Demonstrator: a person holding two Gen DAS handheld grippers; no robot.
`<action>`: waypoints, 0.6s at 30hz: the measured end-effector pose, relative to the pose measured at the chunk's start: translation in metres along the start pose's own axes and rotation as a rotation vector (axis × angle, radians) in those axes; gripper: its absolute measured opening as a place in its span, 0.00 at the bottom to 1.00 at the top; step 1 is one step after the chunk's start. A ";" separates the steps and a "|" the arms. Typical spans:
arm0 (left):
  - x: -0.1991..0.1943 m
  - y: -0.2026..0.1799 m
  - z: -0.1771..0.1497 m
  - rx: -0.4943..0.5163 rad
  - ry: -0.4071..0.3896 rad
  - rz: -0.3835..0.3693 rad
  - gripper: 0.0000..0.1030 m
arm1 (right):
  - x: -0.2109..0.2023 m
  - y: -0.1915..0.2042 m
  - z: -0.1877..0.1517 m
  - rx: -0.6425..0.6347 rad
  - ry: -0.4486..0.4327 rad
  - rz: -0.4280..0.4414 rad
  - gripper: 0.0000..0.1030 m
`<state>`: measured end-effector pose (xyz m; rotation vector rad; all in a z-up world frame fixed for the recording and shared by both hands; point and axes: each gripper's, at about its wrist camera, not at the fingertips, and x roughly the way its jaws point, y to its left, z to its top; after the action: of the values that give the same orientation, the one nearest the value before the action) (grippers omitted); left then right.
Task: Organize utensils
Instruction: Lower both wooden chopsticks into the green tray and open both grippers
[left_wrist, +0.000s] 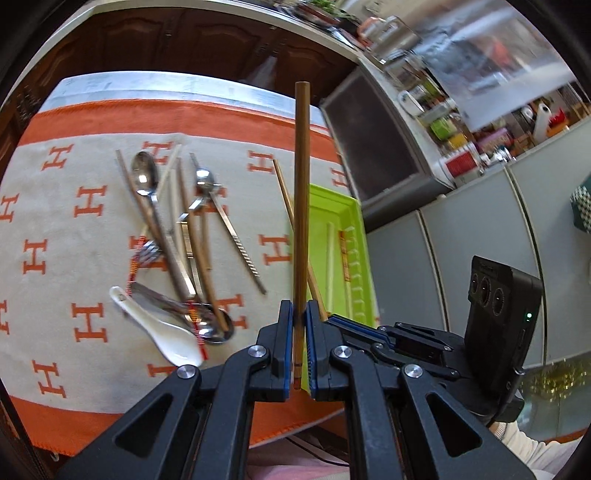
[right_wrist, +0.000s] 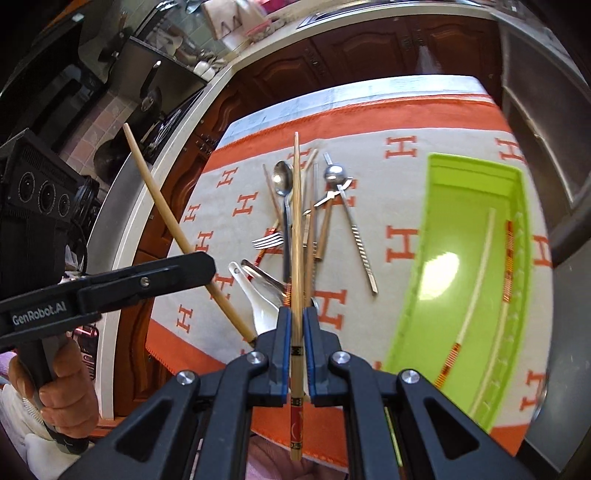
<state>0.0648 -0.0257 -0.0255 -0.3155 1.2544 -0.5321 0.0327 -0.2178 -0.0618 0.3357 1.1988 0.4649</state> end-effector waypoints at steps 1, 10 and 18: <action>0.003 -0.010 0.001 0.019 0.014 -0.015 0.04 | -0.006 -0.005 -0.004 0.016 -0.011 -0.007 0.06; 0.076 -0.078 0.014 0.159 0.173 -0.039 0.04 | -0.038 -0.064 -0.029 0.170 -0.069 -0.125 0.06; 0.140 -0.083 0.006 0.227 0.237 0.193 0.43 | -0.023 -0.089 -0.023 0.178 -0.042 -0.325 0.08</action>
<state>0.0831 -0.1715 -0.0956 0.0622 1.4197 -0.5502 0.0195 -0.3063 -0.0937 0.2940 1.2291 0.0693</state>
